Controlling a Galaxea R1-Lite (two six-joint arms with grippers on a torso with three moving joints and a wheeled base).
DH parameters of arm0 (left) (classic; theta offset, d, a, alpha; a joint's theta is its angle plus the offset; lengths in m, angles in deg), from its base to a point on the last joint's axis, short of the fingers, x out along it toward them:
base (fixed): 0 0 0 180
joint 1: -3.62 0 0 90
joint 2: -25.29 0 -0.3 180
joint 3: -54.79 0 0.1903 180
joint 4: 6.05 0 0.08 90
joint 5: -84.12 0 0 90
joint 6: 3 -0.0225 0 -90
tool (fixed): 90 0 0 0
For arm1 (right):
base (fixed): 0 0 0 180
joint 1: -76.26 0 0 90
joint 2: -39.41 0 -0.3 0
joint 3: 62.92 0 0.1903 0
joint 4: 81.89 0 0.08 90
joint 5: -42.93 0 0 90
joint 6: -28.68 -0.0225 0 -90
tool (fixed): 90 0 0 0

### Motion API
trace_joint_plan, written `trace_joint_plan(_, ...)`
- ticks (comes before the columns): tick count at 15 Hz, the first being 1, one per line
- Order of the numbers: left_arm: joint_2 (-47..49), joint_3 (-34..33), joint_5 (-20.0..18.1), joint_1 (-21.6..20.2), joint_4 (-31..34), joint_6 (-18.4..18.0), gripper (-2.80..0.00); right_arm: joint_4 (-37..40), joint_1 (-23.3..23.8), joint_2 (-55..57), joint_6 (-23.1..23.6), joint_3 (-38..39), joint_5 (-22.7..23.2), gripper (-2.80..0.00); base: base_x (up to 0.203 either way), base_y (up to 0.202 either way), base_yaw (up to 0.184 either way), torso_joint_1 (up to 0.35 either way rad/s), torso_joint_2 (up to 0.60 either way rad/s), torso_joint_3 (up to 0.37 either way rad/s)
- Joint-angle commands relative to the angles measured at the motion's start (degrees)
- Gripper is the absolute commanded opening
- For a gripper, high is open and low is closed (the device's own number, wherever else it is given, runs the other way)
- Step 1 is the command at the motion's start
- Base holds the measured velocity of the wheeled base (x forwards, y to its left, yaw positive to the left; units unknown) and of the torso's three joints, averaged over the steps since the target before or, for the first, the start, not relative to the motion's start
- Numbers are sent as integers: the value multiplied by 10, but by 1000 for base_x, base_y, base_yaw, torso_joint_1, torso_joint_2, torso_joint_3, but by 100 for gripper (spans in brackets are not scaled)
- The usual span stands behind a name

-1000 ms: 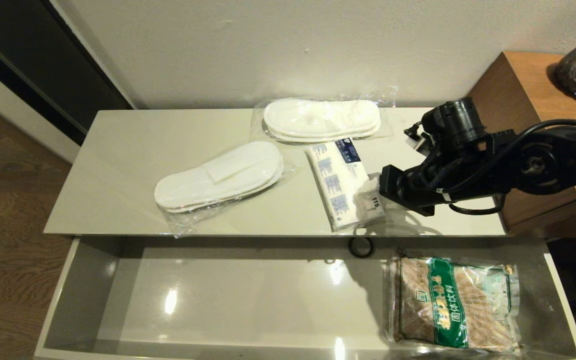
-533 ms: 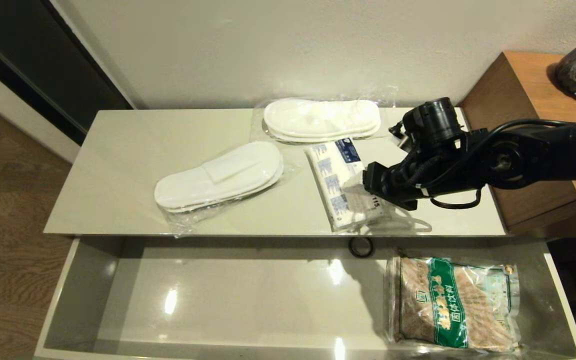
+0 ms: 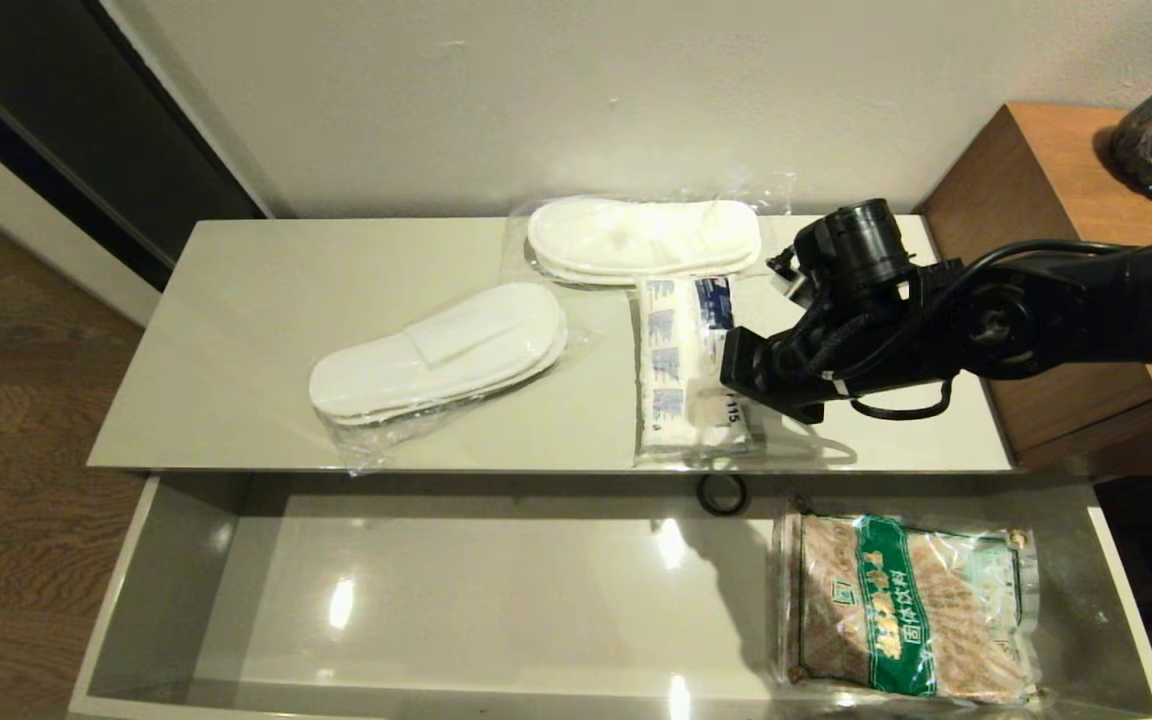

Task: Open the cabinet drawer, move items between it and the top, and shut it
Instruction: Pick up the tissue on the table, then put the tissue in the drawer

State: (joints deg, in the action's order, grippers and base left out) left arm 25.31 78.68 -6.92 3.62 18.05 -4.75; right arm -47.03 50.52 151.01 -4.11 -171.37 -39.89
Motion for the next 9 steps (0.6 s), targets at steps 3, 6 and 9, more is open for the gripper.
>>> trace_joint_plan(3,0,0,0,0,0,-1,-280,37,-1,-62,-6,7,-1,-280,0,0,0,0,0,0)
trace_joint_plan(6,0,0,0,0,0,-2,-280,95,-2,-154,-12,50,-2,-280,0,0,0,0,0,0)
trace_joint_plan(9,0,0,1,1,-1,-3,-280,132,-16,-256,-16,161,-2,-280,0,0,0,0,0,0)
